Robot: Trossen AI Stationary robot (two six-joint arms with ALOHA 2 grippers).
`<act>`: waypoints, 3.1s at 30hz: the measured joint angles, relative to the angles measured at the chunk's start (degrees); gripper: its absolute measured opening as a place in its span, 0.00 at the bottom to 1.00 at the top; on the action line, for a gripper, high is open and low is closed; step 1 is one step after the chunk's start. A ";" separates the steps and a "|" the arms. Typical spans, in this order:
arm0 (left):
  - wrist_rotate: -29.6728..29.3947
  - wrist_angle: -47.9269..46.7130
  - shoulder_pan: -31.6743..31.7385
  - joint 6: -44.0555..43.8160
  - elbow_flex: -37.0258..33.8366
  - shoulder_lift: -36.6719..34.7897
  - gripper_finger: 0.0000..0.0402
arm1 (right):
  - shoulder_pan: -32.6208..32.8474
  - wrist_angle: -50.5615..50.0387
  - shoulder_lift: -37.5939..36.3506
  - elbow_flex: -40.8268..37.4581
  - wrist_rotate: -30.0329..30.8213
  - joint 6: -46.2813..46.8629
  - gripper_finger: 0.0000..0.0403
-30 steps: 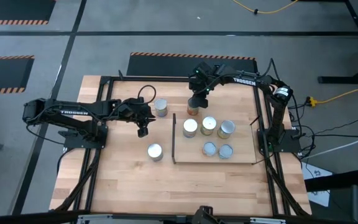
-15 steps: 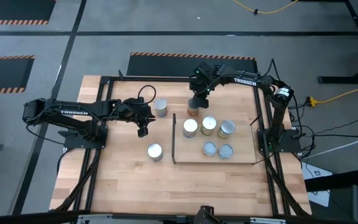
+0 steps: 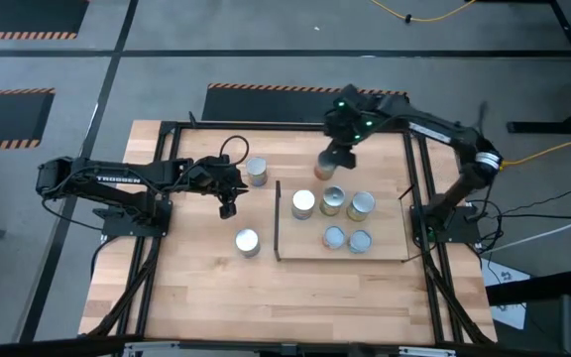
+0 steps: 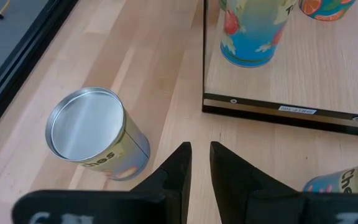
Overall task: Pick and place cans onto a shelf
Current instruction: Put the canned pineapple on the shelf
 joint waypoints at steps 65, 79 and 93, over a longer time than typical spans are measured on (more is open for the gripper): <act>-0.46 2.57 0.01 -1.14 -0.02 0.00 0.13 | -6.10 -15.37 -41.84 -36.65 0.86 10.39 0.03; -0.47 2.58 0.00 -1.14 -0.02 0.00 0.13 | -6.10 -14.52 -41.82 -36.70 0.95 12.03 0.04; -0.45 2.41 0.00 -2.38 -0.02 0.00 0.13 | -6.10 -14.65 -41.82 -36.70 1.37 13.41 0.04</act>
